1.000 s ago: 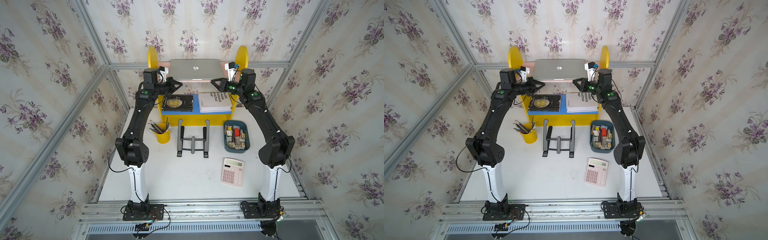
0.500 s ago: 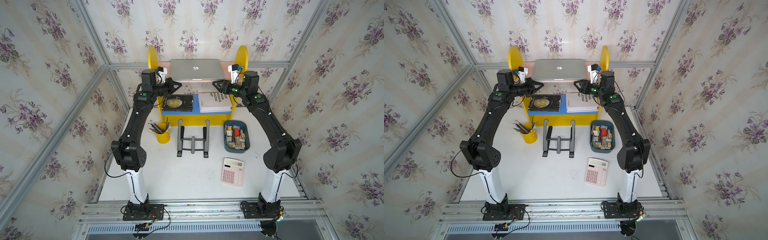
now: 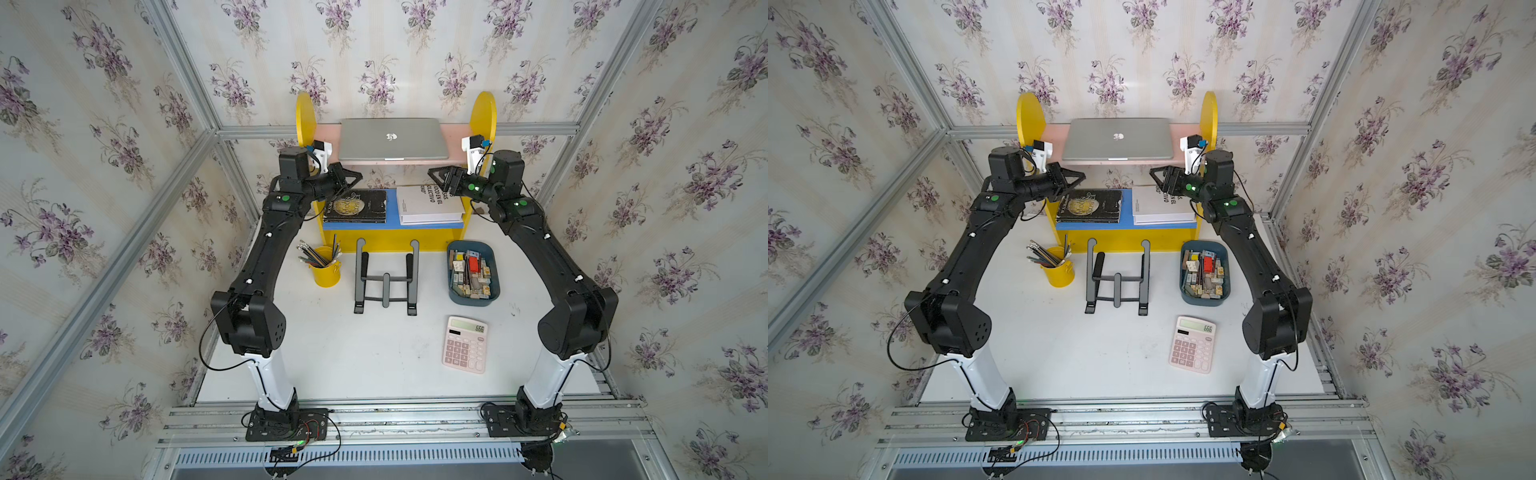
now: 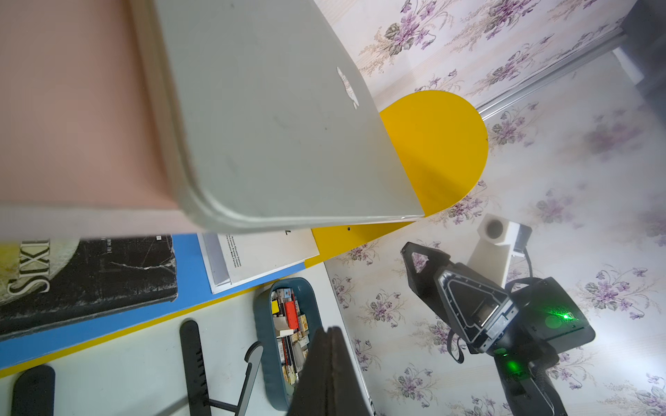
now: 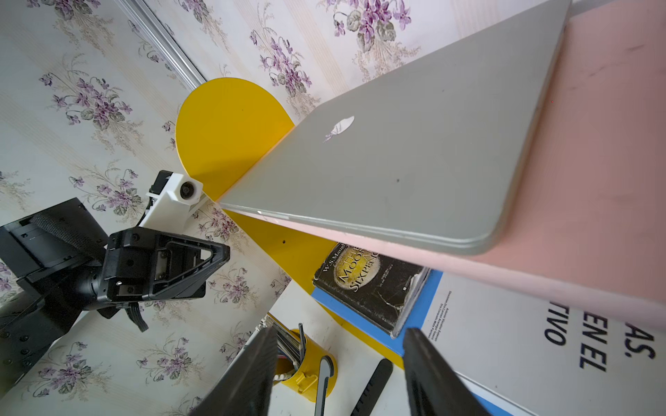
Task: Close the laptop lid and set it aside
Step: Place the laptop on the shelf, then reset both arms
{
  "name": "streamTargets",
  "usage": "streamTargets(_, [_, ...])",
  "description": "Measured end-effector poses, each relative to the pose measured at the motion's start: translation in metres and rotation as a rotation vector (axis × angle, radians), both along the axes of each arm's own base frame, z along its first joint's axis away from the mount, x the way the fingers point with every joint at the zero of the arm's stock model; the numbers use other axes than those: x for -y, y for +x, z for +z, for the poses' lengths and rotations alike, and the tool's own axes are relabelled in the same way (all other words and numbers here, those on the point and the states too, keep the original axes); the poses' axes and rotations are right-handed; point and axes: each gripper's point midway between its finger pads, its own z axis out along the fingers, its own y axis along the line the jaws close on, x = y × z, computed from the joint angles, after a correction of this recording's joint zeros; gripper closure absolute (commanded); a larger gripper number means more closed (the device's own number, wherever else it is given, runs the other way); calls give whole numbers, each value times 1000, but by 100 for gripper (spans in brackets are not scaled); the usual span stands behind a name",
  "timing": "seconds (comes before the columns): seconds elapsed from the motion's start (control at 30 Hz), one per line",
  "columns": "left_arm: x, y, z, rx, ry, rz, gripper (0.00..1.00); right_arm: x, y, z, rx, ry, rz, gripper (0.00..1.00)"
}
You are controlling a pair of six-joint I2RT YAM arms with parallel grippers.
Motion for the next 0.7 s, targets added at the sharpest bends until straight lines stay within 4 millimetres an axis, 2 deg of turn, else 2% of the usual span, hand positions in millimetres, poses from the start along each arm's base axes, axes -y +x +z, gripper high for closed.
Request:
streamTargets(0.03, [-1,-2,0,2,0,2,95,1,-3,0,3,1,0,38])
streamTargets(0.07, [-1,-5,0,3,0,2,95,1,-5,0,4,2,-1,7])
streamTargets(0.1, [-2,-8,0,5,0,2,95,3,-8,-1,6,2,-4,1])
streamTargets(0.23, [-4,-19,-3,1,1,6,93,8,-18,-4,11,1,-18,0])
streamTargets(0.47, [-8,-41,-18,-19,7,13,83,14,-39,-14,17,2,-24,0])
streamTargets(0.6, [-11,-55,-18,-4,8,16,71,20,-53,-23,24,2,-37,0])
streamTargets(0.7, [-13,-68,-18,15,14,19,53,24,-64,-29,33,4,-44,0])
